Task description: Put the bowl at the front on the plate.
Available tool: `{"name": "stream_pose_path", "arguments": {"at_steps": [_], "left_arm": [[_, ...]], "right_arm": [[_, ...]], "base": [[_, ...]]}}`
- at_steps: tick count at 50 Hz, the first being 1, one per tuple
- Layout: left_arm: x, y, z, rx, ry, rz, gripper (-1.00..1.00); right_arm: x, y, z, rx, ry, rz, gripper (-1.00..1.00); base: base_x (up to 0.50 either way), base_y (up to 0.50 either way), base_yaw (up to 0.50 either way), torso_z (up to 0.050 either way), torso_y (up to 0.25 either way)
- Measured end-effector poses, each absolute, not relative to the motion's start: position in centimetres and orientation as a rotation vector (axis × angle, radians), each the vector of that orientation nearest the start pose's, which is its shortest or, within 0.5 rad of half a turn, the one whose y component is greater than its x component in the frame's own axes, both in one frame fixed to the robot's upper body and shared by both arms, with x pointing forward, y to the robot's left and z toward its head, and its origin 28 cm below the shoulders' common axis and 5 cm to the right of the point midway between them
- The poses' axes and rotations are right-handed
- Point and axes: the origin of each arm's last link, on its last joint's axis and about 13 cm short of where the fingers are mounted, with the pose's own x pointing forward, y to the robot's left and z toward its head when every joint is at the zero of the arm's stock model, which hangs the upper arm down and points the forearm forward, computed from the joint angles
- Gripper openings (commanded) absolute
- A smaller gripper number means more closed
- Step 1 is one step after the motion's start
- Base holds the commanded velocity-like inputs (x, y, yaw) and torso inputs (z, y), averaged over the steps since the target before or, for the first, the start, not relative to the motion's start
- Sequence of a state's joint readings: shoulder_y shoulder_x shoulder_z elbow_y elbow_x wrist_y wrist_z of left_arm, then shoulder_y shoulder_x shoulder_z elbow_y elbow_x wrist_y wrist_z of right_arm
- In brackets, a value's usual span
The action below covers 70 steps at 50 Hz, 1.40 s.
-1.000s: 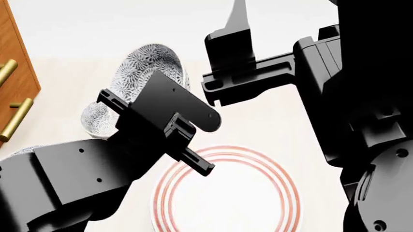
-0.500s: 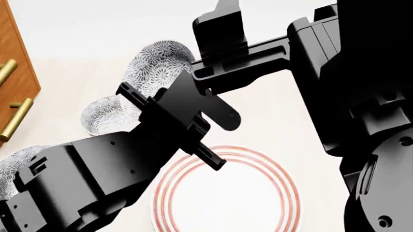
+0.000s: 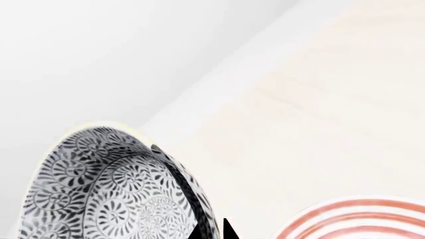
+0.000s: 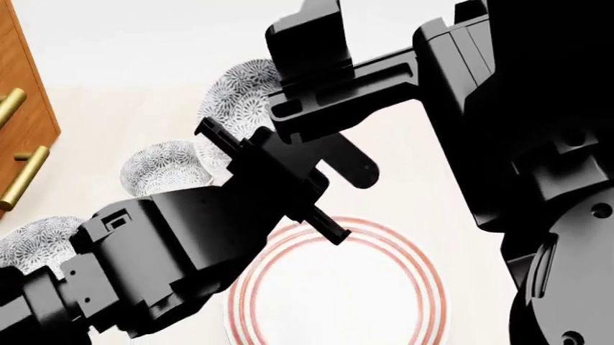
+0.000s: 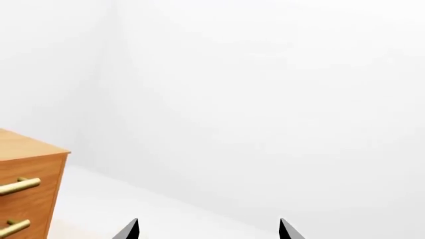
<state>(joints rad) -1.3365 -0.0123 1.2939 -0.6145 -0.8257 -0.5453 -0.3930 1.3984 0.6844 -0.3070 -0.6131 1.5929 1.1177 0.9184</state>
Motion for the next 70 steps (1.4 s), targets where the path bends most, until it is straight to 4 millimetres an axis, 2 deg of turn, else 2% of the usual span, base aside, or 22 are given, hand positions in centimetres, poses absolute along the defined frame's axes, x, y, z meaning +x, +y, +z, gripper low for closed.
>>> {"name": "stream_pose_path", "arguments": {"at_steps": [17, 45, 70], "left_arm": [[37.0, 7.6, 18.4, 0.625, 0.165, -0.36, -1.0], [35.6, 7.1, 17.6, 0.744, 0.233, -0.489, -1.0], [35.3, 6.8, 20.3, 0.792, 0.277, -0.613, -1.0]], "right_arm": [[19.4, -11.2, 35.8, -0.233, -0.378, 0.235, 1.0], [18.9, -11.3, 36.0, -0.24, -0.394, 0.232, 1.0], [18.5, -11.5, 35.6, -0.237, -0.391, 0.223, 1.0]], "base": [[0.0, 0.0, 0.0, 0.0, 0.001], [0.0, 0.0, 0.0, 0.0, 0.0], [0.0, 0.0, 0.0, 0.0, 0.001]]}}
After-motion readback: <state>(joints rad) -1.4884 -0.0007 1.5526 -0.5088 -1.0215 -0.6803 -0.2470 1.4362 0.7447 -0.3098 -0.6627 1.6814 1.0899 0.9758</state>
